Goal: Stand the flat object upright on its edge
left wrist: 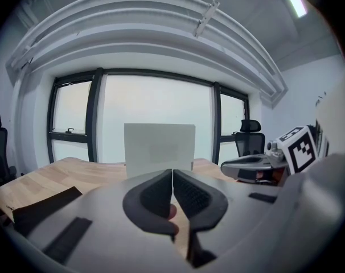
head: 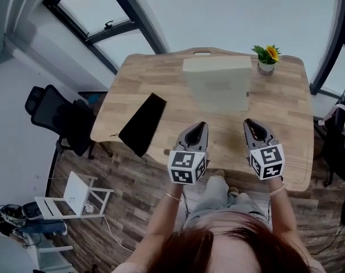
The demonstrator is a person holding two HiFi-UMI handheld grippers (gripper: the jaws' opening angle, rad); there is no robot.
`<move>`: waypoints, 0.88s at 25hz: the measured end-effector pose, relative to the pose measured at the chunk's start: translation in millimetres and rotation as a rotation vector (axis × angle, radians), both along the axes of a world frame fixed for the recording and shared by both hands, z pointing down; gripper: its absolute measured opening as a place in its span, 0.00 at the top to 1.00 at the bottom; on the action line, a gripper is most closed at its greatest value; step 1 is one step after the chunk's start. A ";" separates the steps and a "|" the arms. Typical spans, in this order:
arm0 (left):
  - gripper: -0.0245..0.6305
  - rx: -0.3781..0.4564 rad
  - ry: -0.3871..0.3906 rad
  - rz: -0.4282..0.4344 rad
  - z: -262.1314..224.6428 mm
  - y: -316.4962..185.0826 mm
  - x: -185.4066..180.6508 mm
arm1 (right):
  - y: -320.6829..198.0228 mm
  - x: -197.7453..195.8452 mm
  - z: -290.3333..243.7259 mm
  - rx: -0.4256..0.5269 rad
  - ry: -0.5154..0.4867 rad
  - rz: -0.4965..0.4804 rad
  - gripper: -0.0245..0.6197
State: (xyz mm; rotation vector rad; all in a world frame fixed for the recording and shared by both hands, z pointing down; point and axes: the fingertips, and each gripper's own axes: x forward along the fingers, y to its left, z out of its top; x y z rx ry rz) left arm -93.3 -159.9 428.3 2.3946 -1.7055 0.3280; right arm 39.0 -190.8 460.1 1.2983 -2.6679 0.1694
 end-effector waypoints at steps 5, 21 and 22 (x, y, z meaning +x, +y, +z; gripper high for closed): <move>0.94 0.010 0.016 0.001 -5.2 14.5 0.5 | 12.9 -0.7 -2.2 0.002 -0.006 0.010 0.95; 0.94 0.073 0.022 0.020 -30.3 60.9 -42.2 | 62.1 -19.5 -20.9 0.014 -0.003 0.098 0.96; 0.94 0.077 0.024 0.024 -32.1 63.7 -43.3 | 65.8 -20.3 -23.2 0.017 -0.002 0.103 0.96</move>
